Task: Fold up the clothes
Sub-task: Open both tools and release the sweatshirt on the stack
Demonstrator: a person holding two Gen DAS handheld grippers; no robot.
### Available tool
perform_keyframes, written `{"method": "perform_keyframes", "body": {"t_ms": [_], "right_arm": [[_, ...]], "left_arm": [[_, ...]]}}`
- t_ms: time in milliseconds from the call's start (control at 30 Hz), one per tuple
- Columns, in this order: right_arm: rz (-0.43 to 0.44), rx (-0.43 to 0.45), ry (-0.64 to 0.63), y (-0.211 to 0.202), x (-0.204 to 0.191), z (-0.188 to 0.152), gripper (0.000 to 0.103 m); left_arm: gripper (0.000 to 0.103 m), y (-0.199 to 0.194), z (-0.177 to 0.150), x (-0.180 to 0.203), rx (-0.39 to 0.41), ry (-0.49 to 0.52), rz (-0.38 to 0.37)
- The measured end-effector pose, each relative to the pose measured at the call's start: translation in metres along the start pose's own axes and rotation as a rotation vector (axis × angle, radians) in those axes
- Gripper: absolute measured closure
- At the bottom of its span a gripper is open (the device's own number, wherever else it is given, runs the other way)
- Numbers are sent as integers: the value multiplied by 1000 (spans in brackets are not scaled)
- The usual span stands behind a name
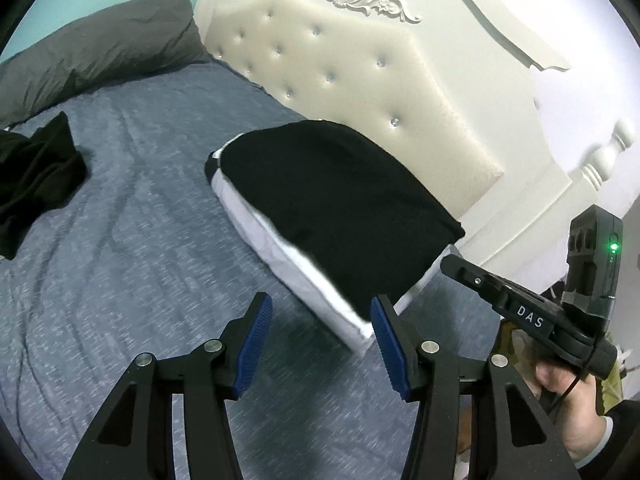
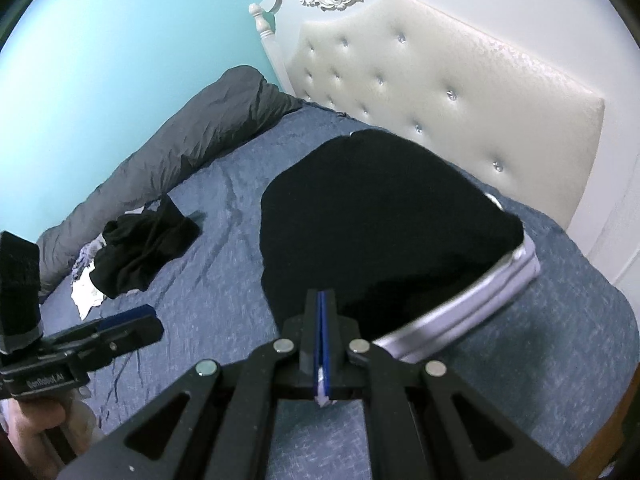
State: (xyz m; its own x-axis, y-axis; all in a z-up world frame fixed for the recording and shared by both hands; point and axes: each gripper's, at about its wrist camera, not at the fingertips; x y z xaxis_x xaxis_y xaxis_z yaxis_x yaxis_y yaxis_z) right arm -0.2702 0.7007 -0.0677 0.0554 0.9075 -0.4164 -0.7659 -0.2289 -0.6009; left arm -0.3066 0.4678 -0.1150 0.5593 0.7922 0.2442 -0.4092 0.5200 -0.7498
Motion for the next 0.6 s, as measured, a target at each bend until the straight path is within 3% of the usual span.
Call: {"method": "perform_keyframes", "body": {"t_ms": [600], "right_arm": [[-57,89,-67,-39,-62,-58,103]], "left_arm": [[47,-53,-52,-28,108,7,-34]]}}
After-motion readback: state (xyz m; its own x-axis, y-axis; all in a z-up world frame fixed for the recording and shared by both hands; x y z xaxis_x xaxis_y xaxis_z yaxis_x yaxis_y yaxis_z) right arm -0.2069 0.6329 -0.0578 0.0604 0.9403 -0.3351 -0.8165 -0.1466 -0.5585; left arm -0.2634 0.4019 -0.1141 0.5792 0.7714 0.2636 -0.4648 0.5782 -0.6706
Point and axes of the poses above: each gripper's, at about its wrist camera, not at the fingertips, and y roughly the way its jaws point, x to its right, z to its top, and after that the axes turned 12 degrees about z, right-handed
